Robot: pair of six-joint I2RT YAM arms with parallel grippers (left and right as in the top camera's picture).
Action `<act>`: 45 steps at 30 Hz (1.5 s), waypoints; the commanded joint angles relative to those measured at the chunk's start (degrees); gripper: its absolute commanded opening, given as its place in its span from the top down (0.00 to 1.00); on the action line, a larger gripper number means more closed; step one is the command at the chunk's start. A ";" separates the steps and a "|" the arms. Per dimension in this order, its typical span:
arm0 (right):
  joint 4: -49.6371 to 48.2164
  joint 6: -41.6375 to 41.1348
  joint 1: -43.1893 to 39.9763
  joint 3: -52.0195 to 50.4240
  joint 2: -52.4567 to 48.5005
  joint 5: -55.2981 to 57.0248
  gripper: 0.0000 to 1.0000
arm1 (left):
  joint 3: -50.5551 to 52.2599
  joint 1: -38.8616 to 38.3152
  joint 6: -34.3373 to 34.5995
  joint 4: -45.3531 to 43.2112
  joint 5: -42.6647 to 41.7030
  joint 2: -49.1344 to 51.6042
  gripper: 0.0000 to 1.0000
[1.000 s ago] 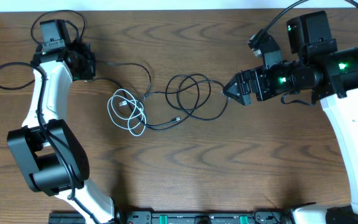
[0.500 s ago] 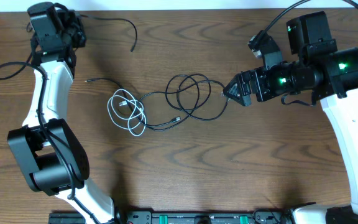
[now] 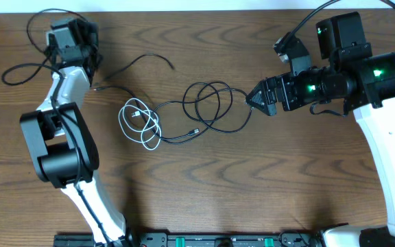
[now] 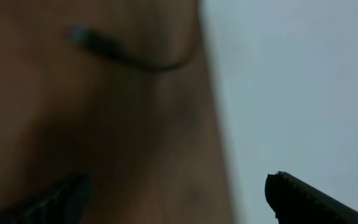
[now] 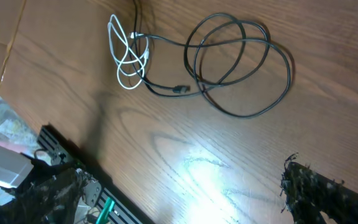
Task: Untangle cables
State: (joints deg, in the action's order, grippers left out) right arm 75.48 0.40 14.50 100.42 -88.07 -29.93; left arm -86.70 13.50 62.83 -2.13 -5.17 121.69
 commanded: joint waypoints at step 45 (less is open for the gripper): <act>2.75 -0.50 2.10 -0.04 0.20 -0.17 0.01 | -22.27 -1.36 -44.41 46.03 -1.14 5.95 0.93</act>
State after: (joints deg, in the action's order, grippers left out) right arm 78.22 0.25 16.32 100.42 -88.07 -29.93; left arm -109.80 11.60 19.59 42.83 -8.40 124.73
